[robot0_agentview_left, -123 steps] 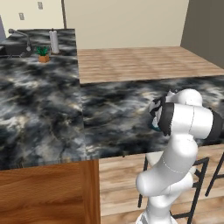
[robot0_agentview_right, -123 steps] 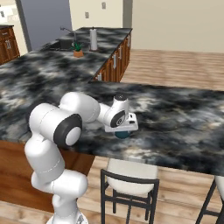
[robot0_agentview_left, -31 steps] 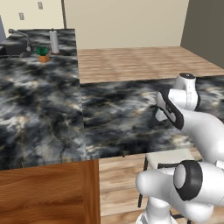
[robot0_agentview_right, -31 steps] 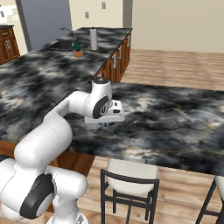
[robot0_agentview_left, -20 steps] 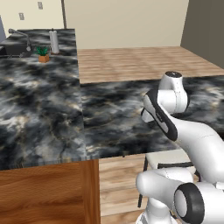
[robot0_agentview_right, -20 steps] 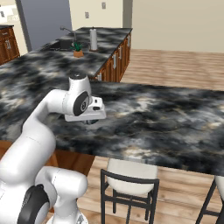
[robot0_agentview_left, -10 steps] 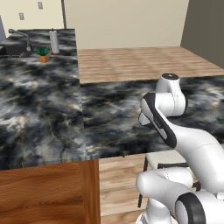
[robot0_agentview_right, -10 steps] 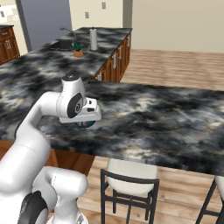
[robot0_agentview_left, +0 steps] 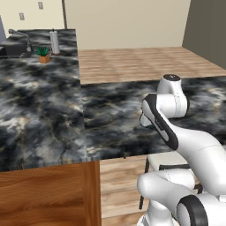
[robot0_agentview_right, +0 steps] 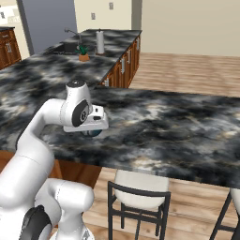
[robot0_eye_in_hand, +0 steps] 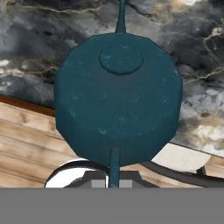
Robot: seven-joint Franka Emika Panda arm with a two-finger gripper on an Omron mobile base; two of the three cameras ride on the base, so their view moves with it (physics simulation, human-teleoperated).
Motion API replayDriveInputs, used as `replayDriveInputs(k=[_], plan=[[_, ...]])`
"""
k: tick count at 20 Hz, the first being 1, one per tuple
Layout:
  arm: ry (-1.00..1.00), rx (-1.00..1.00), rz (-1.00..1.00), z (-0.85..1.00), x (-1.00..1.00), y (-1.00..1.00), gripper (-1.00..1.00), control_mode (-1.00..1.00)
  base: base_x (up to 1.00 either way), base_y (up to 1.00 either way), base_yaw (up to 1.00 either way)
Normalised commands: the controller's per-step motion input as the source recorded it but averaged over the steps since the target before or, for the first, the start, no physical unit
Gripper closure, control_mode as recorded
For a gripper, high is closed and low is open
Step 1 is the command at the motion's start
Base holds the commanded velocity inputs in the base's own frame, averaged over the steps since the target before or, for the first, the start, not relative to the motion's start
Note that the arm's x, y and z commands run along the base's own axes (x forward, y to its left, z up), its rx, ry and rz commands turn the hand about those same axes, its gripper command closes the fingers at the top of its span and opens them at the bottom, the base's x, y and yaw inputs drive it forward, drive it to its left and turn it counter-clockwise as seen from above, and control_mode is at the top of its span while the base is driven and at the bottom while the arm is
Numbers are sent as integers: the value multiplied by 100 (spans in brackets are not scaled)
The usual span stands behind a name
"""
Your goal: Pick the teapot and strainer and place them in the sink. Then turn on the water.
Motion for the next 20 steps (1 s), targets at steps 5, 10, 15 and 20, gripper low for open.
replayDriveInputs(k=[5, 10, 15, 20], plan=[[0, 0, 0, 0, -2, 0, 100, 100, -46, 13, 0], [0, 0, 0, 0, 0, 0, 100, 100, -83, 85, 0], [0, 0, 0, 0, 0, 0, 100, 100, -62, 100, -1], [0, 0, 0, 0, 0, 0, 100, 100, -20, 100, -9]])
